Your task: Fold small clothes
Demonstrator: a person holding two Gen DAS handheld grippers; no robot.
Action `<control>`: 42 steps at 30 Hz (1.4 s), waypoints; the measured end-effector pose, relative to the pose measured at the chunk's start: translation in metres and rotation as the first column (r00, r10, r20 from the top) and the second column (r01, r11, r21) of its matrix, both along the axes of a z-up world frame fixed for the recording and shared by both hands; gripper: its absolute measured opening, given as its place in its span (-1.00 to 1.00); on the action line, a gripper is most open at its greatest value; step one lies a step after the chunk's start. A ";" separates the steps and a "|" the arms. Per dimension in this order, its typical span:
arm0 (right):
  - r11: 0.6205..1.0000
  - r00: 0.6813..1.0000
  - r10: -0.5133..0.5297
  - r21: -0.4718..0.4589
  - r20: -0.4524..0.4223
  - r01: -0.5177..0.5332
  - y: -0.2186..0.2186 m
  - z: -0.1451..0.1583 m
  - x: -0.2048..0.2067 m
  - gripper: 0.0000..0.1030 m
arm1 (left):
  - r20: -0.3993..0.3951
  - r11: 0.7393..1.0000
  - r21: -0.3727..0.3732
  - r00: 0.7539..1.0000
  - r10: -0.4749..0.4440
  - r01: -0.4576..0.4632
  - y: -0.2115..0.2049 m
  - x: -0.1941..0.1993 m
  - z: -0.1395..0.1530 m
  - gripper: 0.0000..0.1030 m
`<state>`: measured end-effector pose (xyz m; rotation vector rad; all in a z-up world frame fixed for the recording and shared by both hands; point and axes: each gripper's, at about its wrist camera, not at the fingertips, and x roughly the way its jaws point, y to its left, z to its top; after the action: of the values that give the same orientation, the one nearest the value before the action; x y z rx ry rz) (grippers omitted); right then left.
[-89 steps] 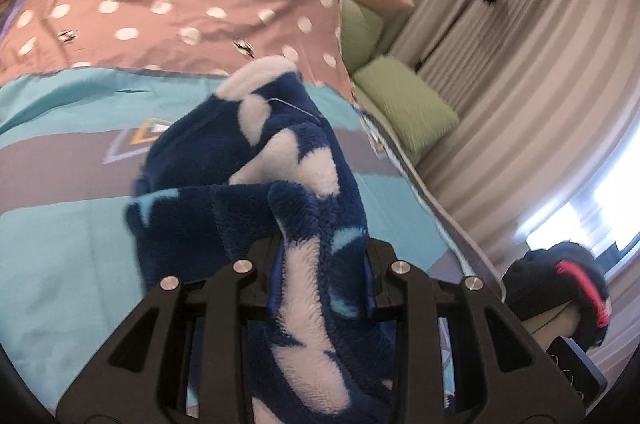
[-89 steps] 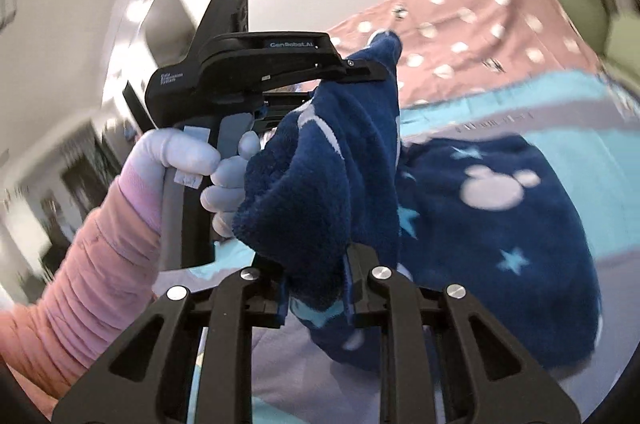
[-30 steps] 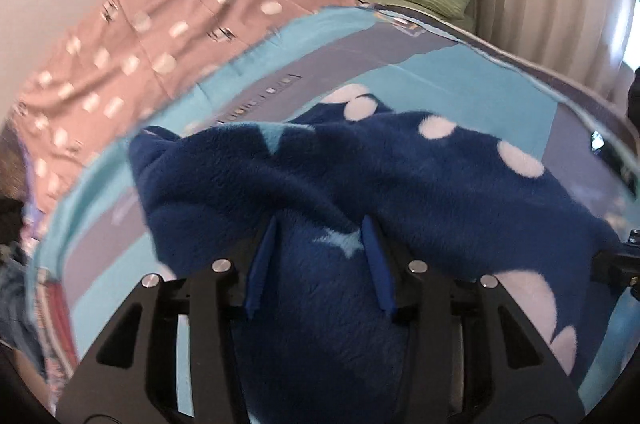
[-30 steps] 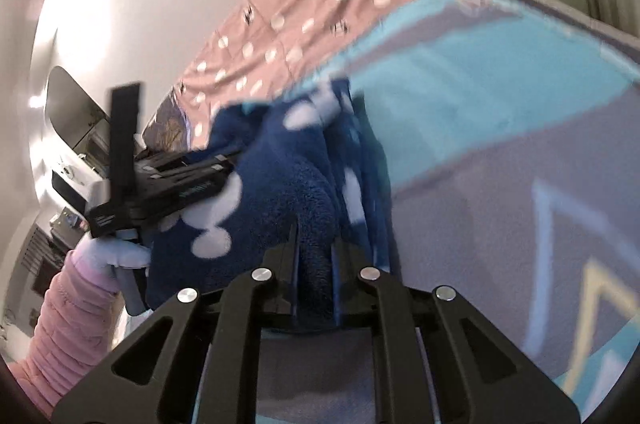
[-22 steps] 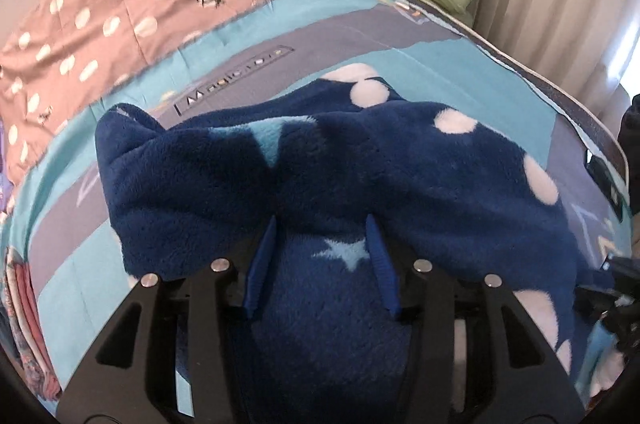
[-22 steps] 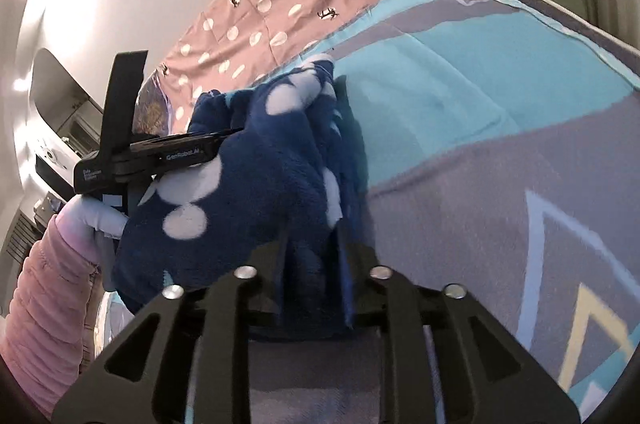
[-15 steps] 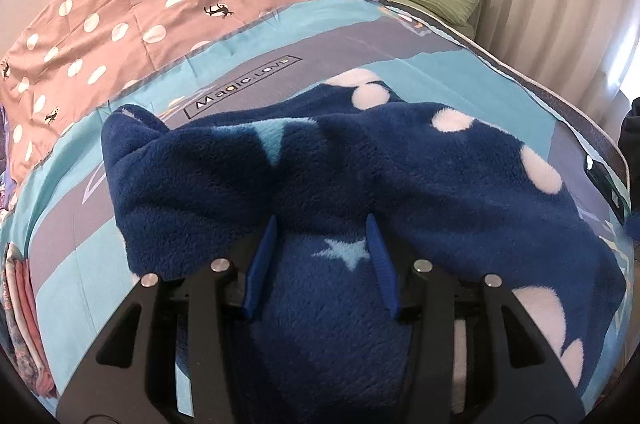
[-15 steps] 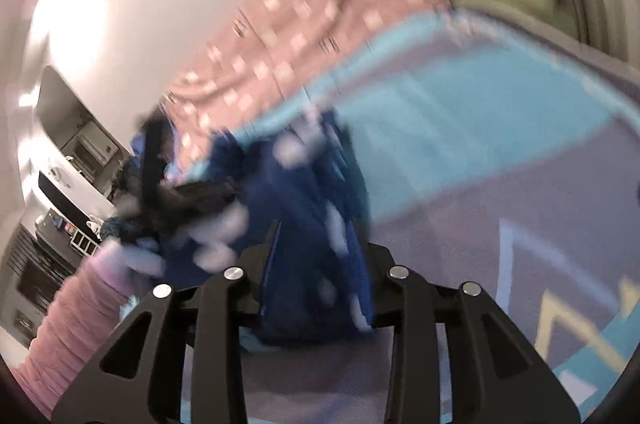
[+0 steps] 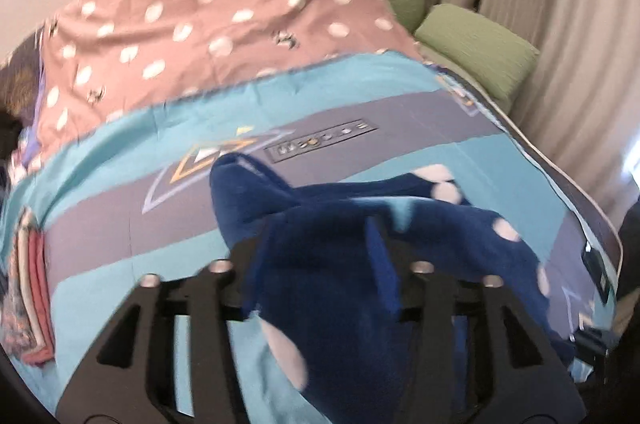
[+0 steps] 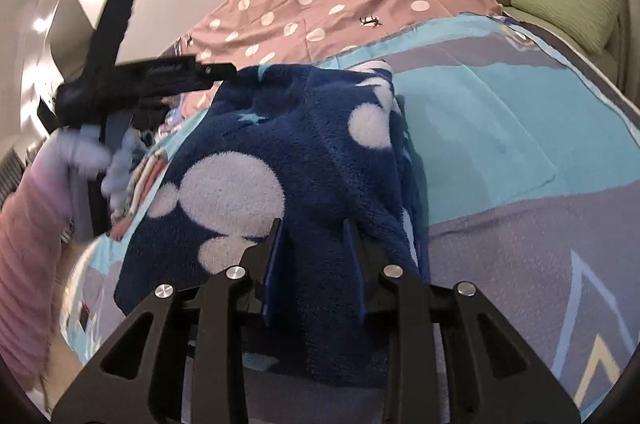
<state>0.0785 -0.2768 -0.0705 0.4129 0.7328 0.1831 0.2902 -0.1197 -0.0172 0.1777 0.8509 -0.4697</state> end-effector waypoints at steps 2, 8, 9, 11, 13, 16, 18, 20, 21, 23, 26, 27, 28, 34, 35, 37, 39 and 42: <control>1.000 1.000 0.010 0.011 0.013 -0.010 -0.003 -0.002 0.001 -0.41 | -0.017 0.995 0.097 1.000 -0.002 0.004 -0.007 0.013 -0.025 -0.25; 0.998 0.999 0.001 -0.059 0.041 0.002 0.007 -0.001 -0.006 -0.41 | 0.062 0.964 0.264 0.997 -0.045 0.027 -0.035 0.019 -0.071 -0.23; 0.998 0.999 0.004 -0.067 0.041 -0.002 0.008 -0.001 -0.007 -0.41 | 0.069 0.952 0.302 0.995 -0.068 0.044 -0.040 0.017 -0.069 -0.25; 0.998 0.999 0.015 -0.055 0.037 -0.013 0.007 -0.001 -0.007 -0.41 | 0.073 0.940 0.335 0.992 -0.100 0.070 -0.040 0.013 -0.061 -0.24; 0.999 0.999 0.022 -0.031 0.028 -0.021 0.002 -0.002 -0.006 -0.41 | 0.077 0.946 0.315 0.992 -0.100 0.071 -0.037 0.006 -0.044 -0.14; 1.000 1.000 0.026 0.010 0.006 -0.026 -0.004 0.000 -0.002 -0.41 | 0.071 0.981 0.162 0.990 -0.123 0.110 -0.033 -0.014 -0.017 -0.05; 0.999 1.000 0.023 0.033 -0.006 -0.022 -0.006 0.002 -0.003 -0.41 | 0.074 0.974 0.128 0.978 -0.195 0.185 -0.044 -0.038 -0.009 0.05; 0.996 1.000 -0.005 0.093 -0.017 0.007 -0.013 0.007 -0.009 -0.41 | 0.076 0.932 0.220 0.948 -0.310 0.287 -0.068 -0.062 -0.021 0.24; 0.989 0.999 -0.026 0.145 -0.019 0.028 -0.017 0.012 -0.017 -0.41 | 0.064 0.905 0.284 0.936 -0.347 0.316 -0.078 -0.071 -0.035 0.20; 0.972 1.000 -0.018 0.236 0.009 0.015 -0.023 0.021 -0.035 -0.42 | 0.062 0.882 0.349 0.932 -0.358 0.316 -0.090 -0.077 -0.055 0.13; 0.919 0.994 0.091 0.380 0.053 -0.104 -0.017 0.027 -0.065 -0.42 | -0.072 0.909 0.258 0.944 -0.321 0.328 -0.088 -0.052 -0.052 0.13; 0.902 0.992 0.122 0.412 0.043 -0.129 -0.012 0.023 -0.068 -0.42 | -0.096 0.912 0.242 0.943 -0.317 0.331 -0.088 -0.045 -0.053 0.15; 0.879 0.987 0.161 0.453 0.019 -0.152 -0.004 0.015 -0.070 -0.42 | -0.115 0.915 0.233 0.943 -0.311 0.330 -0.088 -0.041 -0.053 0.16; 0.768 0.964 0.215 0.637 -0.159 -0.067 0.028 -0.052 -0.036 -0.43 | -0.105 0.885 0.331 0.945 -0.309 0.326 -0.106 -0.044 -0.056 0.18; 0.749 0.965 0.198 0.661 -0.173 -0.036 0.026 -0.058 -0.031 -0.43 | -0.103 0.881 0.341 0.945 -0.311 0.327 -0.106 -0.045 -0.057 0.19; 0.683 0.965 0.167 0.729 -0.203 0.035 0.025 -0.070 -0.021 -0.43 | -0.113 0.878 0.345 0.944 -0.311 0.330 -0.107 -0.043 -0.056 0.19; 0.613 0.969 0.125 0.784 -0.214 0.094 0.028 -0.076 -0.015 -0.41 | -0.126 0.879 0.341 0.943 -0.308 0.332 -0.108 -0.040 -0.056 0.20; 0.597 0.976 0.089 0.795 -0.201 0.110 0.036 -0.074 -0.014 -0.40 | -0.124 0.876 0.351 0.944 -0.306 0.330 -0.112 -0.040 -0.057 0.20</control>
<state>0.0644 -0.2403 -0.1444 1.3428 0.8412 0.4735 0.2505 -0.2313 -0.0742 0.6616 0.9746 -0.6237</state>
